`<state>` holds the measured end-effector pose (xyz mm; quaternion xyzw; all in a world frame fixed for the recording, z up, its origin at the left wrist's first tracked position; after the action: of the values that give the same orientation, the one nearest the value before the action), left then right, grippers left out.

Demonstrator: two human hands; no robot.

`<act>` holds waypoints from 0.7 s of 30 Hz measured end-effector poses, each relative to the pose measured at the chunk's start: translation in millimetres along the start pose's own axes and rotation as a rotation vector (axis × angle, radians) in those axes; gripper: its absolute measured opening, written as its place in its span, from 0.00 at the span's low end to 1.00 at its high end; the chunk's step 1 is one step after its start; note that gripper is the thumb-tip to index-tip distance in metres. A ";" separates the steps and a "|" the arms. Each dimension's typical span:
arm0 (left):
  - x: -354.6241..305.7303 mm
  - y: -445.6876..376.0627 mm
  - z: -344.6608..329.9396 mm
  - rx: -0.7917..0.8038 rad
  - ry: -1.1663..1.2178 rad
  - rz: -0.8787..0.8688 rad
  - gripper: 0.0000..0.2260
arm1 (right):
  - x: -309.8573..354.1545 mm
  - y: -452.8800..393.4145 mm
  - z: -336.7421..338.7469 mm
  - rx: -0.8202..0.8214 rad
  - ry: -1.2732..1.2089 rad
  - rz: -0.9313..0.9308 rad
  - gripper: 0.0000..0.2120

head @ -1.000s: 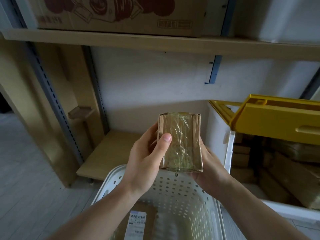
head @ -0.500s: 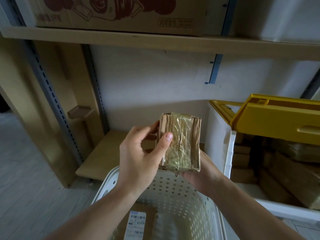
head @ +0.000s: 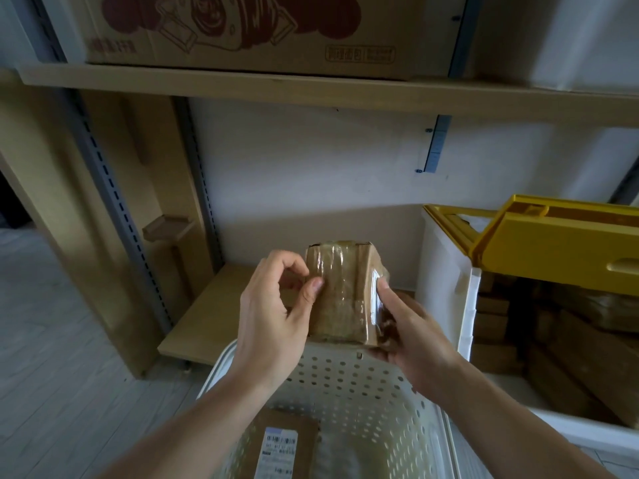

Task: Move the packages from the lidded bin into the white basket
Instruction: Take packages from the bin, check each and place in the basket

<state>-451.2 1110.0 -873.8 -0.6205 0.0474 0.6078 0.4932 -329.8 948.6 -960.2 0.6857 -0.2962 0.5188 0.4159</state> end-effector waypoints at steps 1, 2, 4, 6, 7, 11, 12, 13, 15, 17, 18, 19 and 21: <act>5.5 -1.2 -1.4 0.020 -0.029 0.017 0.03 | 1.1 0.1 4.0 -0.030 0.012 0.005 0.25; 11.4 -1.7 -2.0 0.036 -0.046 0.044 0.03 | 2.5 1.1 7.6 -0.059 0.026 0.010 0.21; 19.6 -1.0 -2.7 0.059 -0.041 0.107 0.02 | 5.1 3.1 13.0 -0.106 0.045 0.022 0.16; 23.7 1.8 -6.1 0.093 0.040 0.193 0.13 | 7.0 5.0 16.7 -0.142 0.076 0.030 0.13; 25.8 3.7 -9.2 0.118 0.099 0.238 0.19 | 8.5 6.3 18.5 -0.166 0.096 0.042 0.11; 21.0 7.7 -20.2 0.202 0.119 0.279 0.25 | 25.4 17.3 22.9 -0.261 0.187 0.180 0.03; 18.4 7.6 -20.5 0.202 0.125 0.281 0.23 | 30.7 21.2 23.0 -0.277 0.219 0.221 0.03; 16.0 7.2 -19.9 0.194 0.145 0.284 0.20 | 35.8 25.4 22.8 -0.289 0.236 0.256 0.04; 13.2 6.1 -18.2 0.179 0.183 0.289 0.17 | 44.1 31.8 21.9 -0.295 0.242 0.311 0.06; 12.2 4.6 -17.5 0.175 0.185 0.283 0.16 | 52.0 37.6 21.3 -0.293 0.235 0.361 0.08; 12.5 3.9 -17.3 0.173 0.169 0.277 0.16 | 55.5 40.6 20.4 -0.288 0.226 0.384 0.09; 13.9 3.1 -16.8 0.169 0.147 0.273 0.15 | 58.9 43.4 19.6 -0.276 0.227 0.411 0.11; 17.3 2.9 -15.4 0.155 0.118 0.275 0.12 | 64.9 48.0 17.2 -0.235 0.275 0.481 0.17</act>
<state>-437.8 1107.6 -892.7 -0.6029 0.2078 0.6265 0.4482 -343.5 912.2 -887.4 0.4664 -0.4491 0.6526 0.3937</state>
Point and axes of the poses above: each hand's wrist, its own y-axis away from the middle knuckle, its own z-axis out of the back of the hand, x = y × z, the point moved 9 cm from there along -y, towards the middle knuckle, and after that the axes turned 5 degrees about y, right-handed, at the moved point
